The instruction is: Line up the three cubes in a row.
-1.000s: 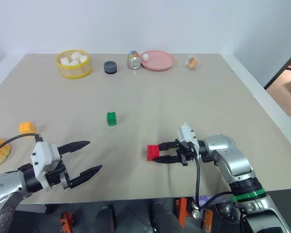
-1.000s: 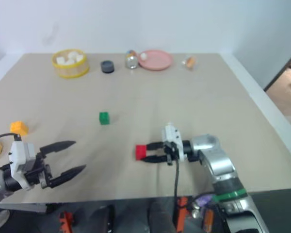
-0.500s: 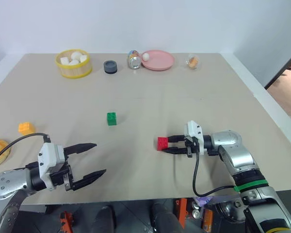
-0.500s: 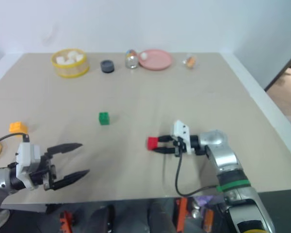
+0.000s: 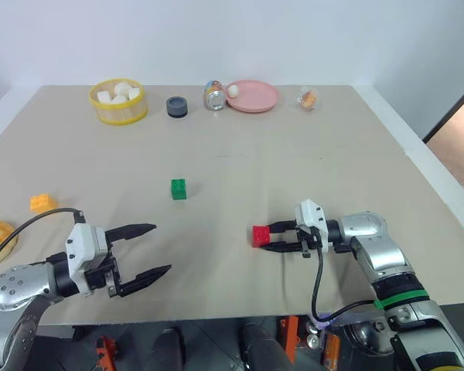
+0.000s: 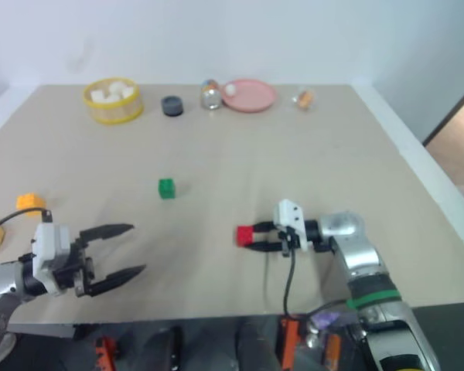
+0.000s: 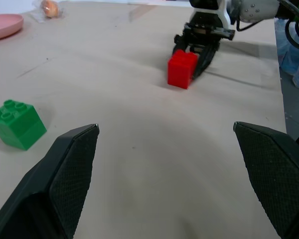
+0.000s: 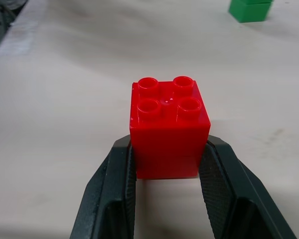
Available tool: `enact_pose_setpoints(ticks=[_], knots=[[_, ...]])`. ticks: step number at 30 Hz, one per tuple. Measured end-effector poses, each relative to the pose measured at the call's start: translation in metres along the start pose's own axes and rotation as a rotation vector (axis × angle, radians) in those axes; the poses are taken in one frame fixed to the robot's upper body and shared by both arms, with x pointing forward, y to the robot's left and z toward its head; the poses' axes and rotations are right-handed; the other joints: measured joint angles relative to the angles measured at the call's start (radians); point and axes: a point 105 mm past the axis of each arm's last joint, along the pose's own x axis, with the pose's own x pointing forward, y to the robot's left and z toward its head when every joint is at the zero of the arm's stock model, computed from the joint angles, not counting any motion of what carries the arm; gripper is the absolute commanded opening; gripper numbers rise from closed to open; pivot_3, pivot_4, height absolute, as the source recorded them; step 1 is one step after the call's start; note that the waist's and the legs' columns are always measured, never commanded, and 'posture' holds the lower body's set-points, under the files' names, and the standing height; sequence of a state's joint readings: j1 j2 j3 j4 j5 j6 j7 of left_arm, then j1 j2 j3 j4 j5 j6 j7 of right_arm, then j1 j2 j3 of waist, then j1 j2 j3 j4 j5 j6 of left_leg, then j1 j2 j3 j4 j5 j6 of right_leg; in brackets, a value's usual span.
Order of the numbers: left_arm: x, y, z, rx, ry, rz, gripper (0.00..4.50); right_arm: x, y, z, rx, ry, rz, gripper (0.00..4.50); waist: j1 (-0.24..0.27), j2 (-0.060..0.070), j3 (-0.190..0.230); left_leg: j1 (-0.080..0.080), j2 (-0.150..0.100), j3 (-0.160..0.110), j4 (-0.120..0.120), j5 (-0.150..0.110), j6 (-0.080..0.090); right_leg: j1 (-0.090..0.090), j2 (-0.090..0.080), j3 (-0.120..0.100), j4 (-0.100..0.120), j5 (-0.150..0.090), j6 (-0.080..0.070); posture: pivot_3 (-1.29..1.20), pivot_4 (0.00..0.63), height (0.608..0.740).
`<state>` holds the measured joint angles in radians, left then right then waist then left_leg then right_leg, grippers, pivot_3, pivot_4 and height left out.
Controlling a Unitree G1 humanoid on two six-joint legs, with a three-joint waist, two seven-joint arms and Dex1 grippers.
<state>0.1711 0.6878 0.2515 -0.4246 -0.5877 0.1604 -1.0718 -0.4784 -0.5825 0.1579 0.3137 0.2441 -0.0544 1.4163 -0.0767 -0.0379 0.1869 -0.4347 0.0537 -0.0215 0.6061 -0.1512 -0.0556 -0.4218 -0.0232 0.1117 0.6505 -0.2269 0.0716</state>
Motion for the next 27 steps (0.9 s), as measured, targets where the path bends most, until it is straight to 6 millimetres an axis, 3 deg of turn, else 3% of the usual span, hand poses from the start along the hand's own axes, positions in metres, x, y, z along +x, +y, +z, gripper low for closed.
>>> enact_pose_setpoints(ticks=[16, 18, 24, 27], knots=[[0.005, 0.003, 0.001, 0.004, -0.013, 0.004, 4.50, 0.001, 0.000, -0.004, -0.023, 0.013, 0.008, 1.20, 0.000, 0.000, 0.000, 0.006, 0.000, 0.000, 0.000, 0.000, 0.000, 0.006, 0.000, 0.000, 0.000, 0.000, 0.000, 0.00, 0.150, 0.740], [0.005, 0.003, 0.001, 0.004, -0.014, 0.005, 4.50, 0.001, 0.000, -0.006, -0.031, 0.015, 0.006, 2.21, -0.001, 0.000, 0.000, 0.010, 0.000, 0.000, 0.001, 0.000, 0.000, 0.010, 0.000, 0.000, 0.000, 0.000, 0.000, 0.00, 0.150, 0.740], [0.005, 0.004, 0.001, 0.012, -0.011, 0.011, 4.50, -0.003, -0.010, -0.015, -0.014, 0.048, -0.039, 4.27, -0.001, -0.001, -0.001, 0.012, -0.001, 0.000, 0.002, 0.000, 0.000, 0.013, -0.002, 0.000, -0.001, 0.000, 0.000, 0.00, 0.150, 0.740], [0.006, 0.006, 0.001, 0.015, -0.012, 0.016, 4.50, -0.004, -0.015, -0.015, -0.013, 0.051, -0.062, 4.47, -0.001, -0.001, -0.001, 0.012, -0.001, 0.000, 0.002, 0.000, 0.000, 0.013, -0.002, 0.000, -0.001, 0.000, 0.000, 0.00, 0.150, 0.740]])
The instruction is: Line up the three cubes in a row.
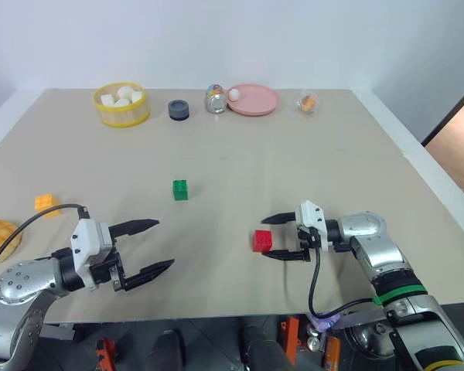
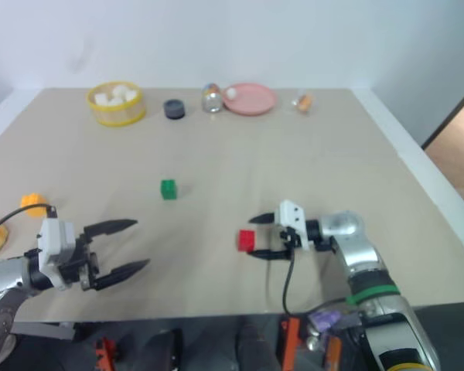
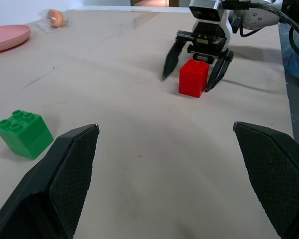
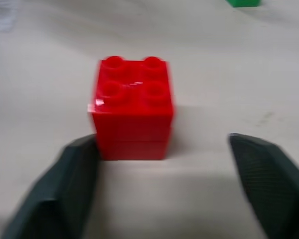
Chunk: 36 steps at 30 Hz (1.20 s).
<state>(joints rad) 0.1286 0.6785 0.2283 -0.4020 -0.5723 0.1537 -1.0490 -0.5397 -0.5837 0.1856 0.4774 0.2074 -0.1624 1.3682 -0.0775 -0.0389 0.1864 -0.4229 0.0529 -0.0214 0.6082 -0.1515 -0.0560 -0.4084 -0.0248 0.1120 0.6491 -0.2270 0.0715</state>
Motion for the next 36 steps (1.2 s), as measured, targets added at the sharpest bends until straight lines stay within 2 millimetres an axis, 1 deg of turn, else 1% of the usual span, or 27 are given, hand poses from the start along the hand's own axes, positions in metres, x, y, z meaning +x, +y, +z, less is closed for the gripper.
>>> enact_pose_setpoints(ticks=[5, 7, 12, 14, 17, 18, 19, 21, 23, 25, 28, 30, 32, 34, 36], knots=[[0.004, -0.001, 0.000, 0.000, -0.009, -0.011, 4.50, -0.002, 0.001, -0.002, 0.047, 0.017, 0.026, 4.47, 0.002, 0.000, 0.000, 0.000, 0.000, 0.000, 0.000, 0.000, 0.000, 0.000, 0.000, 0.000, 0.000, 0.000, 0.000, 0.00, 0.150, 0.740], [0.005, 0.000, 0.001, 0.001, -0.011, -0.010, 4.50, -0.011, 0.003, -0.003, 0.063, 0.053, 0.050, 4.47, 0.006, 0.000, 0.000, -0.001, -0.001, 0.000, 0.000, 0.000, 0.000, 0.000, -0.001, 0.000, 0.000, -0.001, 0.001, 0.00, 0.150, 0.740], [0.005, 0.008, 0.000, -0.001, -0.015, 0.003, 4.50, -0.045, 0.008, -0.007, 0.129, 0.159, 0.099, 4.47, 0.019, 0.000, 0.000, -0.002, -0.001, 0.000, 0.000, -0.001, -0.001, -0.001, -0.002, 0.000, -0.001, -0.002, 0.001, 0.00, 0.150, 0.740], [0.006, 0.011, 0.002, 0.006, -0.021, 0.004, 4.50, -0.051, 0.008, -0.009, 0.129, 0.181, 0.096, 4.47, 0.022, 0.000, 0.000, -0.002, -0.001, 0.000, 0.000, -0.001, -0.001, -0.001, -0.002, 0.000, -0.001, -0.002, 0.001, 0.00, 0.150, 0.740], [0.006, 0.015, 0.001, 0.000, -0.021, 0.017, 4.50, -0.055, 0.001, -0.010, 0.145, 0.183, 0.064, 4.47, 0.022, 0.000, 0.000, -0.002, -0.001, 0.000, 0.000, -0.001, -0.001, -0.001, -0.001, 0.000, -0.001, -0.002, 0.001, 0.00, 0.150, 0.740], [0.005, 0.016, 0.000, -0.006, -0.020, 0.024, 4.50, -0.057, -0.004, -0.010, 0.160, 0.182, 0.036, 4.47, 0.021, 0.000, 0.000, -0.002, -0.001, 0.000, 0.000, -0.001, -0.001, -0.001, -0.002, 0.000, -0.001, -0.002, 0.001, 0.00, 0.150, 0.740], [0.005, 0.018, -0.002, -0.016, -0.019, 0.040, 4.50, -0.063, -0.014, -0.010, 0.190, 0.175, -0.022, 4.47, 0.021, 0.000, 0.000, -0.002, -0.001, 0.001, 0.001, -0.001, -0.001, -0.001, -0.002, 0.000, -0.001, -0.002, 0.000, 0.00, 0.150, 0.740], [0.004, 0.023, -0.010, -0.042, 0.008, 0.074, 4.50, -0.076, -0.034, 0.001, 0.220, 0.124, -0.141, 4.47, 0.020, 0.001, 0.001, -0.002, -0.001, 0.001, 0.001, -0.001, -0.001, -0.001, -0.001, 0.000, -0.001, -0.001, 0.000, 0.00, 0.150, 0.740], [0.004, 0.029, -0.026, -0.072, 0.082, 0.126, 4.50, -0.090, -0.056, 0.025, 0.220, 0.029, -0.242, 4.47, 0.019, 0.002, 0.001, -0.002, -0.001, 0.000, 0.001, -0.001, -0.001, -0.001, -0.001, 0.000, -0.001, -0.001, 0.000, 0.00, 0.150, 0.740], [0.005, 0.036, -0.040, -0.113, 0.146, 0.182, 4.50, -0.100, -0.068, 0.048, 0.210, -0.056, -0.291, 4.47, 0.016, 0.001, 0.001, -0.002, -0.001, -0.001, -0.001, -0.001, -0.001, -0.001, 0.000, 0.000, -0.001, -0.001, 0.000, 0.00, 0.150, 0.740], [0.006, 0.053, -0.051, -0.162, 0.188, 0.290, 4.50, -0.105, -0.078, 0.067, 0.211, -0.138, -0.335, 4.47, 0.014, 0.002, 0.001, -0.002, -0.001, -0.001, -0.004, -0.001, -0.001, -0.002, 0.000, 0.000, -0.001, -0.002, 0.001, 0.00, 0.150, 0.740], [0.011, 0.064, -0.056, -0.179, 0.210, 0.358, 4.50, -0.098, -0.086, 0.084, 0.193, -0.207, -0.365, 4.47, 0.011, 0.002, 0.001, -0.003, -0.001, -0.001, -0.005, -0.001, -0.001, -0.003, 0.001, 0.000, -0.001, -0.003, 0.001, 0.00, 0.150, 0.740], [0.024, 0.069, -0.057, -0.196, 0.207, 0.381, 4.50, -0.084, -0.085, 0.101, 0.161, -0.260, -0.339, 4.47, 0.011, 0.002, 0.001, -0.004, -0.001, -0.003, -0.005, -0.001, -0.001, -0.003, 0.002, -0.001, -0.001, -0.003, 0.002, 0.00, 0.150, 0.740], [0.038, 0.069, -0.056, -0.199, 0.198, 0.371, 4.50, -0.072, -0.077, 0.112, 0.129, -0.281, -0.303, 4.47, 0.011, 0.002, 0.001, -0.006, -0.001, -0.005, -0.005, -0.001, -0.001, -0.003, 0.002, -0.001, -0.001, -0.002, 0.007, 0.00, 0.150, 0.740], [0.047, 0.072, -0.056, -0.187, 0.201, 0.365, 4.50, -0.060, -0.068, 0.115, 0.119, -0.286, -0.266, 4.47, 0.012, 0.002, 0.001, -0.007, -0.002, -0.007, -0.005, -0.001, -0.001, -0.003, 0.002, -0.002, -0.001, -0.003, 0.007, 0.00, 0.150, 0.740]])
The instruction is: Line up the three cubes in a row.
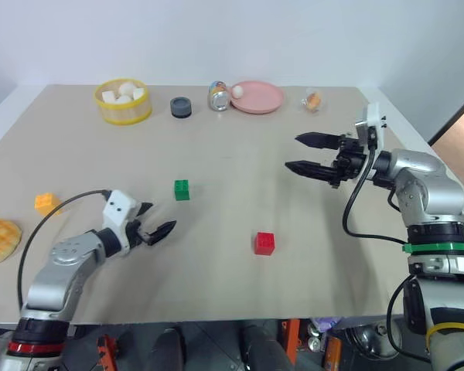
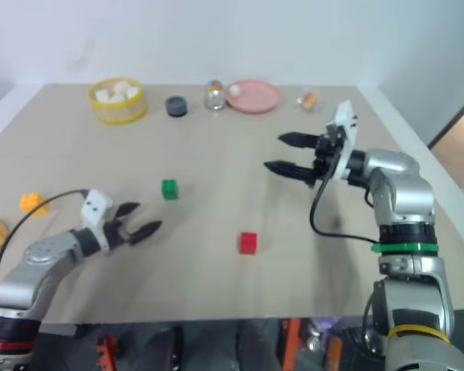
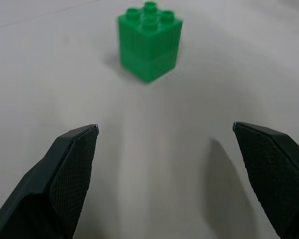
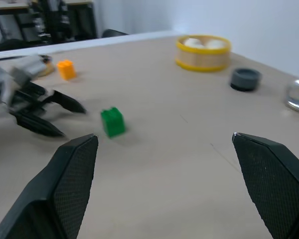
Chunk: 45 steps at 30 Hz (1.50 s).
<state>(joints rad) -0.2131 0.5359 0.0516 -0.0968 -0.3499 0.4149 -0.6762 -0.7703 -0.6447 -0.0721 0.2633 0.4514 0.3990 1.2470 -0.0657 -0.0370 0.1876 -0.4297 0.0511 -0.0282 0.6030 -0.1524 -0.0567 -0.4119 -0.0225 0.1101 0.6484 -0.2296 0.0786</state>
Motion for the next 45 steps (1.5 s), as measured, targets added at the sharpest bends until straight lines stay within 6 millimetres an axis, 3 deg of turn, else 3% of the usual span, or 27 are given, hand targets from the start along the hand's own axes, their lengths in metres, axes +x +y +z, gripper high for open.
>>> enact_pose_setpoints(ticks=[10, 20, 33, 40, 45], knots=[[0.021, 0.039, 0.006, 0.054, 0.052, 0.132, 4.50, 0.014, 0.025, -0.004, 0.009, -0.003, 0.051, 4.47, 0.001, 0.000, 0.000, -0.001, 0.000, -0.001, 0.001, 0.000, 0.000, 0.000, 0.000, -0.001, 0.000, 0.001, 0.000, 0.00, 0.150, 0.740], [0.047, 0.026, 0.009, 0.066, 0.030, -0.073, 4.50, 0.011, 0.029, 0.003, 0.010, -0.026, 0.034, 4.47, 0.010, 0.000, 0.000, -0.001, 0.000, -0.002, 0.001, 0.000, 0.000, 0.000, 0.000, -0.002, 0.000, 0.001, 0.000, 0.00, 0.150, 0.740], [0.066, 0.044, 0.014, 0.096, 0.035, -0.104, 4.50, 0.006, 0.024, 0.006, 0.008, -0.036, -0.008, 4.47, 0.016, 0.000, 0.000, -0.001, -0.001, -0.002, 0.002, 0.001, 0.001, 0.000, 0.000, -0.002, 0.001, 0.002, -0.001, 0.00, 0.150, 0.740], [0.075, 0.028, 0.018, 0.084, 0.007, -0.221, 4.50, 0.005, 0.023, 0.006, 0.007, -0.035, -0.018, 4.47, 0.020, 0.000, 0.000, -0.003, -0.001, -0.003, 0.002, 0.001, 0.001, 0.000, -0.001, -0.002, 0.000, 0.001, 0.001, 0.00, 0.150, 0.740], [0.081, 0.020, 0.019, 0.077, -0.008, -0.258, 3.03, 0.005, 0.023, 0.007, 0.002, -0.037, -0.024, 4.50, 0.021, 0.000, 0.000, -0.004, -0.002, -0.004, 0.002, 0.001, 0.001, 0.000, -0.001, -0.003, 0.000, 0.001, 0.002, 0.00, 0.150, 0.740]])
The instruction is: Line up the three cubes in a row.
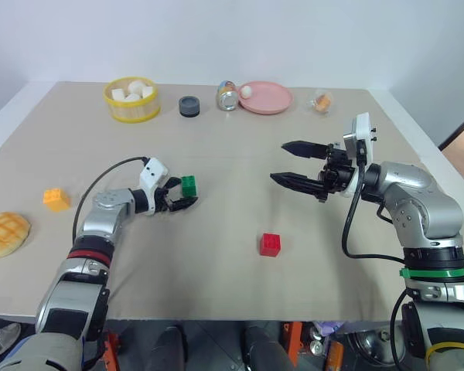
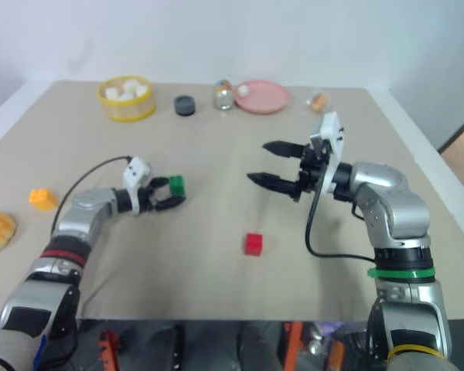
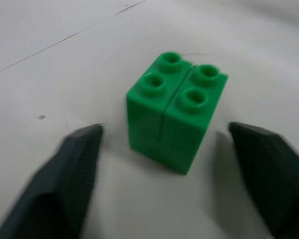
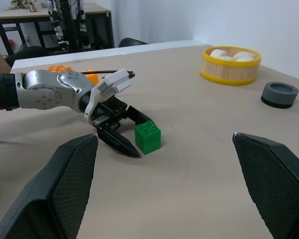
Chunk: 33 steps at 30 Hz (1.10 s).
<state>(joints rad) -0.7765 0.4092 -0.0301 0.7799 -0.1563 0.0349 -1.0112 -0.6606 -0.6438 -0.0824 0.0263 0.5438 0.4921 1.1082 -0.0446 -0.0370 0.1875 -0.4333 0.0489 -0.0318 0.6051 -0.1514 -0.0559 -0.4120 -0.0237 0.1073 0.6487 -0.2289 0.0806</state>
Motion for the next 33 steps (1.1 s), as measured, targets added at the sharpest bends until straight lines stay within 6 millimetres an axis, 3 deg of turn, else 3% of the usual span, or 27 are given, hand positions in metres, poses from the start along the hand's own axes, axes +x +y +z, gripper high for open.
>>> enact_pose_setpoints(ticks=[5, 14, 17, 22, 24, 33], knots=[[0.001, -0.002, 0.000, 0.002, -0.006, -0.015, 1.30, 0.000, 0.000, 0.001, -0.010, -0.004, -0.003, 4.50, -0.002, 0.000, 0.000, 0.000, 0.000, 0.000, 0.000, 0.000, 0.000, 0.000, 0.000, 0.000, 0.000, 0.000, 0.000, 0.00, 0.150, 0.740], [-0.006, -0.015, 0.000, 0.065, -0.014, -0.069, 1.27, -0.001, -0.002, 0.000, -0.017, 0.001, -0.011, 4.50, -0.002, 0.000, 0.000, -0.001, 0.000, 0.000, 0.000, 0.000, 0.000, -0.002, 0.000, 0.000, 0.000, 0.000, 0.000, 0.00, 0.150, 0.740], [-0.010, -0.036, 0.002, 0.146, -0.024, -0.168, 1.27, -0.001, -0.003, -0.001, -0.018, 0.005, -0.012, 4.50, -0.003, 0.000, 0.000, -0.002, 0.000, 0.000, 0.000, 0.000, 0.000, -0.003, 0.000, 0.000, 0.000, 0.001, -0.001, 0.00, 0.150, 0.740], [-0.019, -0.095, 0.004, 0.289, -0.053, -0.477, 1.27, -0.002, -0.001, 0.000, -0.003, 0.013, 0.003, 4.50, -0.003, 0.000, 0.000, -0.004, 0.001, 0.000, 0.000, 0.000, 0.000, -0.005, 0.000, 0.000, 0.001, 0.002, -0.003, 0.00, 0.150, 0.740], [-0.023, -0.106, 0.000, 0.315, -0.041, -0.541, 1.27, -0.004, 0.003, 0.001, -0.001, 0.024, 0.027, 4.50, -0.003, 0.000, 0.000, -0.004, 0.001, 0.000, 0.000, 0.000, 0.000, -0.005, 0.000, 0.000, 0.001, 0.001, -0.003, 0.00, 0.150, 0.740], [-0.021, -0.112, -0.014, 0.326, -0.007, -0.615, 1.27, -0.048, 0.041, -0.025, 0.066, 0.198, 0.157, 4.50, -0.001, 0.001, 0.000, -0.004, 0.001, 0.001, 0.003, 0.000, 0.000, -0.005, 0.000, 0.001, 0.001, -0.001, -0.005, 0.00, 0.150, 0.740]])
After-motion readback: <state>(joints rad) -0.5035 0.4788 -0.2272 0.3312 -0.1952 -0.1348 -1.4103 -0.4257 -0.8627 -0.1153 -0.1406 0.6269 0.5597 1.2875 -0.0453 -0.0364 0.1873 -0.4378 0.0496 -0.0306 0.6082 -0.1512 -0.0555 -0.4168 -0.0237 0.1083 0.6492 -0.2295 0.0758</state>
